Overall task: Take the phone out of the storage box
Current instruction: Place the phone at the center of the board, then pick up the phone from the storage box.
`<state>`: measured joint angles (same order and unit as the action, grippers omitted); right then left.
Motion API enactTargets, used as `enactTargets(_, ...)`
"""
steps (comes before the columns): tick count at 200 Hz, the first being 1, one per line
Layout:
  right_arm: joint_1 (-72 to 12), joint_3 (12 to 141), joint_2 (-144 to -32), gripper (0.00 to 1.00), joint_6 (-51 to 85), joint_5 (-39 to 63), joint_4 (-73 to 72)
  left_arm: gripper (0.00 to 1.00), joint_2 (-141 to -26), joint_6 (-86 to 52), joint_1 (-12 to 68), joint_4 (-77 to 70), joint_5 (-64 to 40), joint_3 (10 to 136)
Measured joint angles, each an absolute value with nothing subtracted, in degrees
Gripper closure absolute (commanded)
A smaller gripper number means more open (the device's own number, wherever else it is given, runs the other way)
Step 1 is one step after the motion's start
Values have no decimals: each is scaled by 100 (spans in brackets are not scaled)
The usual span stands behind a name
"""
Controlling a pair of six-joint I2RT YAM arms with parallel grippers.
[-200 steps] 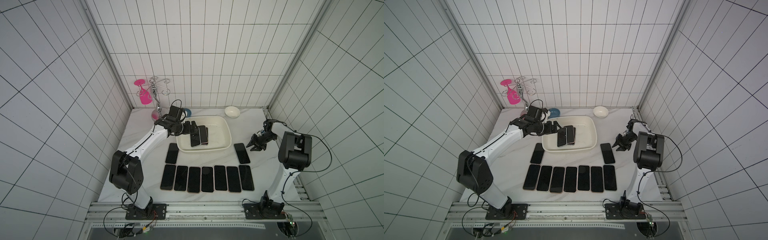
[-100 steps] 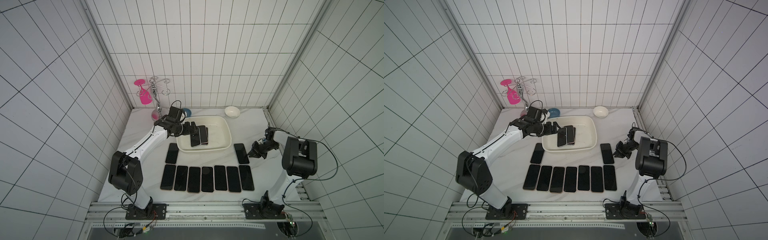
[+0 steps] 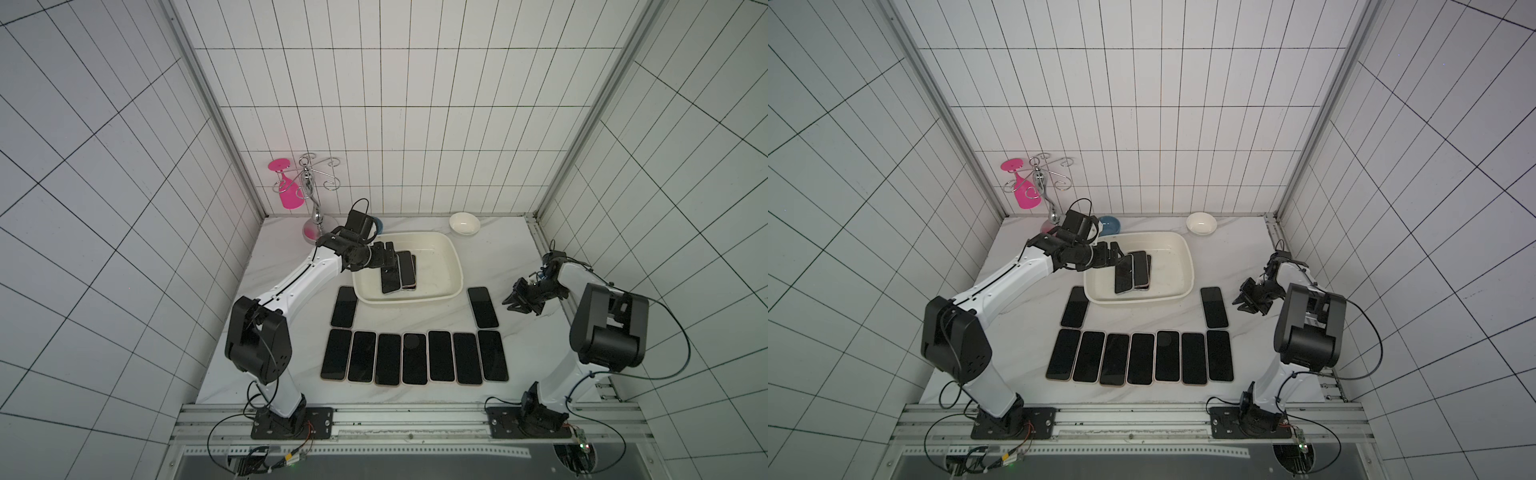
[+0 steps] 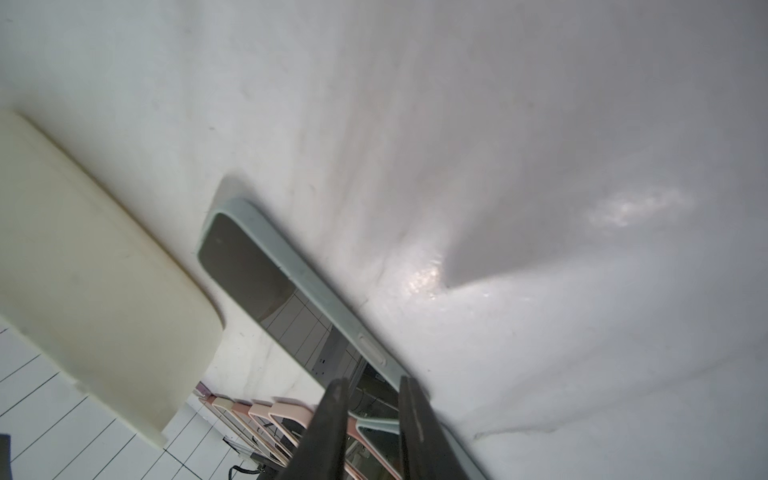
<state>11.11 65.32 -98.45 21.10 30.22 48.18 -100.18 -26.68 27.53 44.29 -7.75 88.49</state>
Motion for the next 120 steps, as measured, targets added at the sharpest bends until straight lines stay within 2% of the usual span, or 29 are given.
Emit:
enactTargets(10, 1048, 6646, -9620, 43, 2080, 3048, 4831, 2, -10333, -2633, 2904, 4539, -427, 9190)
enactTargets(31, 803, 6982, -9192, 37, 1981, 3052, 4799, 2, -11072, -2611, 3122, 4882, 185, 9909)
enactTargets(70, 19, 7671, -8947, 36, 1881, 3055, 4818, 2, -12130, -2663, 3107, 5039, 504, 10237)
enactTargets(120, -294, 7931, -9006, 36, 1743, 2941, 5085, 2, -12396, -2698, 2871, 4799, 49, 10145)
